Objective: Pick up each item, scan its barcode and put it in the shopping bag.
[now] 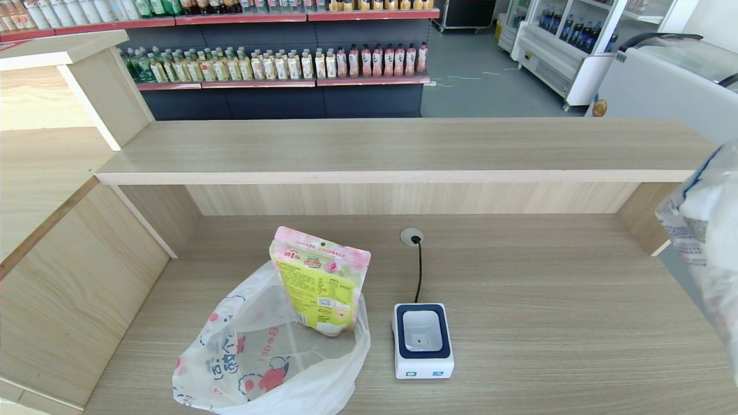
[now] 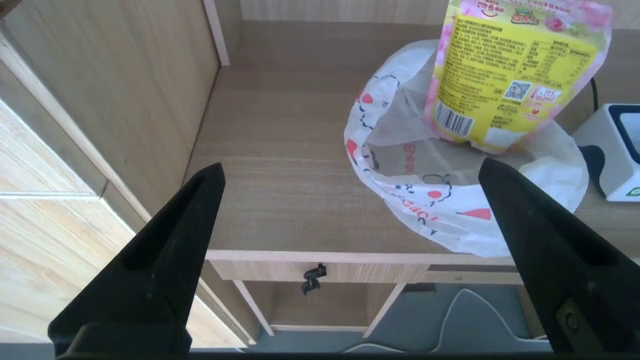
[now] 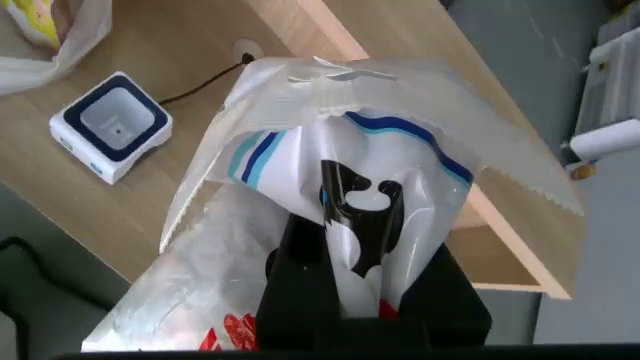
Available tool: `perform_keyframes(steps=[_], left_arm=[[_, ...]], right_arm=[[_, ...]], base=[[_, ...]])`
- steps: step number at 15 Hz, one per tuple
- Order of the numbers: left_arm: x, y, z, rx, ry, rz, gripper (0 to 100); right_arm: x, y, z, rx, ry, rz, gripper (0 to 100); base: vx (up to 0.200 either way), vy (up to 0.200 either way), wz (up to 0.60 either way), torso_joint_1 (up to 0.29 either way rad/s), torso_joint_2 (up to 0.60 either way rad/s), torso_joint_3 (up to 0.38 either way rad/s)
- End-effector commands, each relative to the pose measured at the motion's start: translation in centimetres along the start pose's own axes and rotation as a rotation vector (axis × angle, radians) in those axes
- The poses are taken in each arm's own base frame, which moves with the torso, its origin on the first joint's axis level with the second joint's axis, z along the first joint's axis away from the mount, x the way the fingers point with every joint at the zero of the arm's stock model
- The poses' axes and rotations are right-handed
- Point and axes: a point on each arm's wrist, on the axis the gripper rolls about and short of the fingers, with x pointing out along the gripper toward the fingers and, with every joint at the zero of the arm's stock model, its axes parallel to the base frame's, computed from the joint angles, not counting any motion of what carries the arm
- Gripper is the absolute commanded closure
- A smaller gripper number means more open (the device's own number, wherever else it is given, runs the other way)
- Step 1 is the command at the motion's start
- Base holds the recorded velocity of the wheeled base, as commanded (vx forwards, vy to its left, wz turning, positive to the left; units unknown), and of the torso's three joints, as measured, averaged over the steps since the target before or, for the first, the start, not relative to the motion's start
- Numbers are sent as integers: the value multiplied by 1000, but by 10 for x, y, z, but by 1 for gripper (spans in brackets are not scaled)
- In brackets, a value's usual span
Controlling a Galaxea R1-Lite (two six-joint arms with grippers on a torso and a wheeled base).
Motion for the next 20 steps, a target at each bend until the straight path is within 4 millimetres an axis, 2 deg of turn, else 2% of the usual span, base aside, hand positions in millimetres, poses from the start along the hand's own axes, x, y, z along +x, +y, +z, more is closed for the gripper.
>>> perform_keyframes(steps=[1,5,11,13,14,17,20], left_arm=[[0,0,0,0,0,0,0],[0,0,0,0,0,0,0],[0,0,0,0,0,0,0],[0,0,0,0,0,0,0],[0,0,0,0,0,0,0],[0,0,0,0,0,0,0],[0,0,0,0,0,0,0]], right_arm=[[-10,-11,-8,151,42,-58,100],[17,-4,-26,287,114,72,100],[37,11,-46,298,163,87,100],[51,17,-59,328,201,120,100],[65,18,-65,404,228,143,100],[82,20,-69,456,239,137,100],[100,27,-74,617,209,131,100]], base=[[0,0,0,0,0,0],[0,0,0,0,0,0],[0,0,0,0,0,0],[0,0,0,0,0,0],[0,0,0,0,0,0],[0,0,0,0,0,0],[0,0,0,0,0,0]])
